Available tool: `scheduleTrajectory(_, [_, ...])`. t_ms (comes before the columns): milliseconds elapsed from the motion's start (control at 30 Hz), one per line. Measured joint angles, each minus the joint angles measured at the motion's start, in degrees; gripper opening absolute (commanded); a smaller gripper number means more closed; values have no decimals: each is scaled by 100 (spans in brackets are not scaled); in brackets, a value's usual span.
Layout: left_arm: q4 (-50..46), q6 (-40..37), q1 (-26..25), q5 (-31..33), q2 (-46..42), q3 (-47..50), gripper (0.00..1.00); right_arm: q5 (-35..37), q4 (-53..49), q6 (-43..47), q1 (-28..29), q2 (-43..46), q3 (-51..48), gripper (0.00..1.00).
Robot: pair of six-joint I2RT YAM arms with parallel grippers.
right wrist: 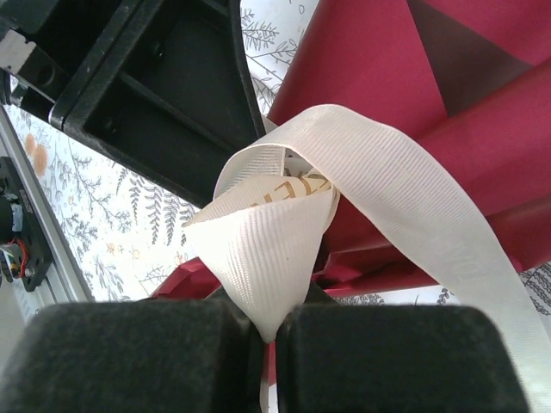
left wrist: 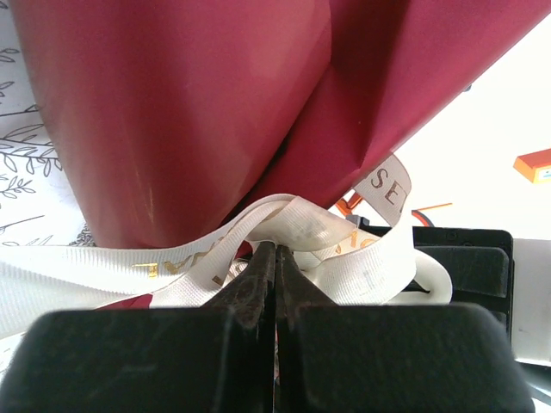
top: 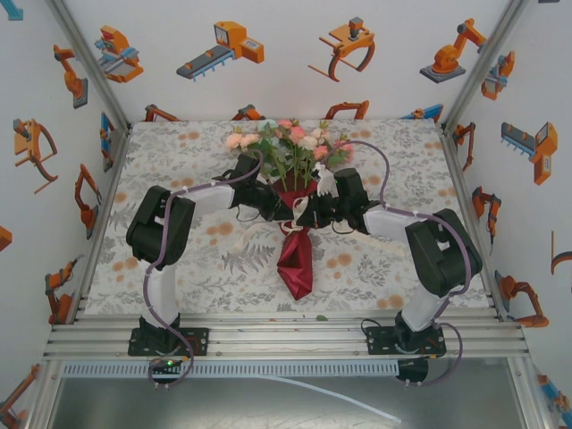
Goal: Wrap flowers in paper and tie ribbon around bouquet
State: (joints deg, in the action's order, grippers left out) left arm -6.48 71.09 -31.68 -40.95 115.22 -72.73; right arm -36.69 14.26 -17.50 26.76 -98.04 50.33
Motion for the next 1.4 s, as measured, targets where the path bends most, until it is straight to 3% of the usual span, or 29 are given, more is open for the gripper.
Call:
scheduleTrajectory(233, [-420, -323, 90, 98, -28, -24, 22, -125, 13, 17, 4, 17, 0, 0])
scheduleTrajectory(500, [-1014, -1316, 286, 323, -435, -35, 25, -127, 15, 15, 4, 59, 44, 0])
scheduleTrajectory(867, [-1266, -2662, 87, 214, -516, -238, 31, -131, 11, -9, 4, 59, 136, 0])
scheduleTrajectory(1100, [-1222, -2844, -11, 170, -514, -251, 40, -149, 11, -13, 4, 59, 199, 0])
scheduleTrajectory(1233, [-1165, -2841, -20, 216, -511, -269, 40, -173, 11, -42, 4, 59, 199, 0])
scheduleTrajectory(1400, [-901, -2791, -20, 223, -503, -278, 33, -212, 11, -52, 4, 59, 199, 0])
